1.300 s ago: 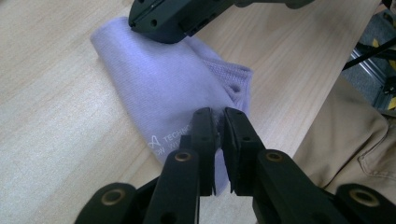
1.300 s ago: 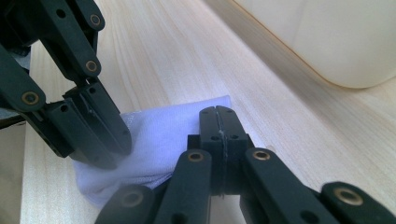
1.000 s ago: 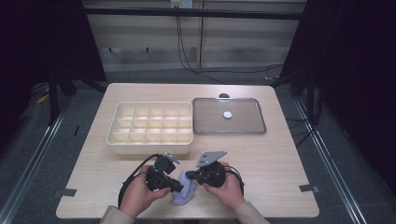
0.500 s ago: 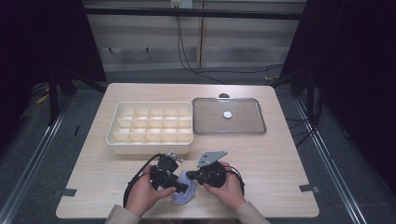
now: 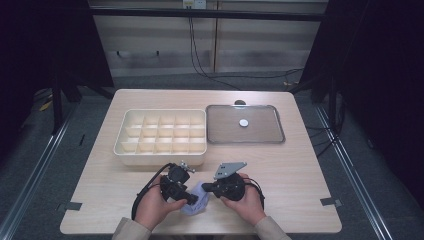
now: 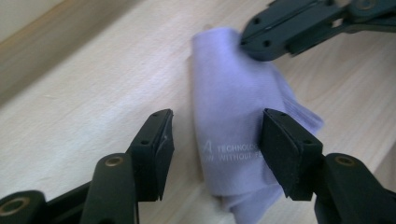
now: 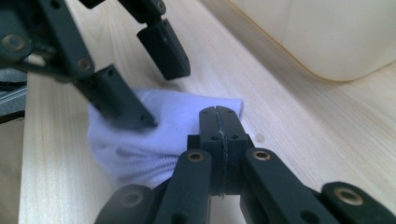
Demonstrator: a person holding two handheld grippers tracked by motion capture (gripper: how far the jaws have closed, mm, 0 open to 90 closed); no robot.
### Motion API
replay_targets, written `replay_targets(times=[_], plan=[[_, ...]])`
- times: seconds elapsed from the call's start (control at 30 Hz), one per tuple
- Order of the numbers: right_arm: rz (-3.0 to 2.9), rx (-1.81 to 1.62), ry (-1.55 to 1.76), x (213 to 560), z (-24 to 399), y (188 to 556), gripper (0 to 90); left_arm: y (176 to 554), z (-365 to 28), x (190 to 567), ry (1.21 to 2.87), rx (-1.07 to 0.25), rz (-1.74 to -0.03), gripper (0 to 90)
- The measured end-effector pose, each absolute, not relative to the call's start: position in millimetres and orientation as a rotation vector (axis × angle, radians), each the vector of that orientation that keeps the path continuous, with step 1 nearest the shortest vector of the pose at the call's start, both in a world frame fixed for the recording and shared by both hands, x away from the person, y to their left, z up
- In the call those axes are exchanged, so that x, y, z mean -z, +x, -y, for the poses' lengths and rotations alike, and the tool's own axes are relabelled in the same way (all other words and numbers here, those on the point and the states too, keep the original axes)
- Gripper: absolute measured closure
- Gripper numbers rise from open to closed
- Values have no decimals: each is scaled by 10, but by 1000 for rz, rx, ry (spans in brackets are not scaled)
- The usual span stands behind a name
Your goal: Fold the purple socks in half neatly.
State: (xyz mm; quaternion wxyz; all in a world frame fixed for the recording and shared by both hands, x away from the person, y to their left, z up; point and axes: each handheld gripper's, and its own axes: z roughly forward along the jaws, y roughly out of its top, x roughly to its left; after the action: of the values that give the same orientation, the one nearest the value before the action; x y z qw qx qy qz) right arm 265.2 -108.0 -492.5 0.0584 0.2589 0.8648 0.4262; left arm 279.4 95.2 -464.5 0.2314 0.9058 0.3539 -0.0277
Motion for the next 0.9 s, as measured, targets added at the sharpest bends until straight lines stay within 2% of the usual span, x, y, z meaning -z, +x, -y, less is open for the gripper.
replay_targets(times=[0.43, 0.9], plan=[[-2616, -1288, 789, 4925, 1086, 2646, 900, 2790, -907, 4636, 2438, 150, -987, 422], [-2598, -1300, 796, 4908, 1116, 2636, 882, 2778, -885, 4721, 2437, 157, -997, 418]])
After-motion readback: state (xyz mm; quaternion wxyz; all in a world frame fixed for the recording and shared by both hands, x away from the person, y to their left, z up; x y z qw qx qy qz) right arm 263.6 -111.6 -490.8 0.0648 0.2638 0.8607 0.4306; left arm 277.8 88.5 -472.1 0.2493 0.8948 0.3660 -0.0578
